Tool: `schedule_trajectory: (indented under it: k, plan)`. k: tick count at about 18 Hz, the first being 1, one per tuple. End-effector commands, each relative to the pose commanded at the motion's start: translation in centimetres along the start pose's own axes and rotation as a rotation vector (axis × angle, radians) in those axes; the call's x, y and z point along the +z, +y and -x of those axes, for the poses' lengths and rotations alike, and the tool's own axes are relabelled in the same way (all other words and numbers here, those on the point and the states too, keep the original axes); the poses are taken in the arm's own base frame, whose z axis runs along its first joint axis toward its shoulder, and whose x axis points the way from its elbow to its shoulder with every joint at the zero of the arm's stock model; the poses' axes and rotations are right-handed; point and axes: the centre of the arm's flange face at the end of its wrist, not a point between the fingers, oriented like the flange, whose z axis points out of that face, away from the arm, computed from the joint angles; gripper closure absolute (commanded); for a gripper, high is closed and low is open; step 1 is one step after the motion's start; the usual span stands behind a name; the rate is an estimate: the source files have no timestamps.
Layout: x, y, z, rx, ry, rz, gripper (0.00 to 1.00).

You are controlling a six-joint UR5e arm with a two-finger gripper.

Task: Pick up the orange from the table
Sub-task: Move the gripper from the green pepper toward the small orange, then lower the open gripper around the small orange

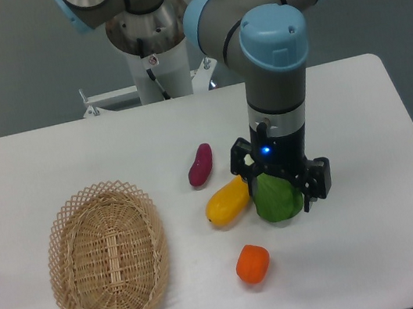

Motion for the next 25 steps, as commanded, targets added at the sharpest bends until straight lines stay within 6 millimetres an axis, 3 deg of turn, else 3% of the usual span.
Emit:
schedule_trajectory:
  k: [11, 13, 17, 25]
  plan:
    - [1.7, -0.1, -0.2, -0.038, 0.0, -0.002, 0.0]
    - [2.2, -1.1, -0.6, -0.046, -0.014, -0.016, 0.0]
    - [4.8, -2.0, -1.1, -0.13, -0.003, -0.016, 0.0]
    - [12.5, -3.4, -4.7, -0.076, 0.003, 0.128, 0.0]
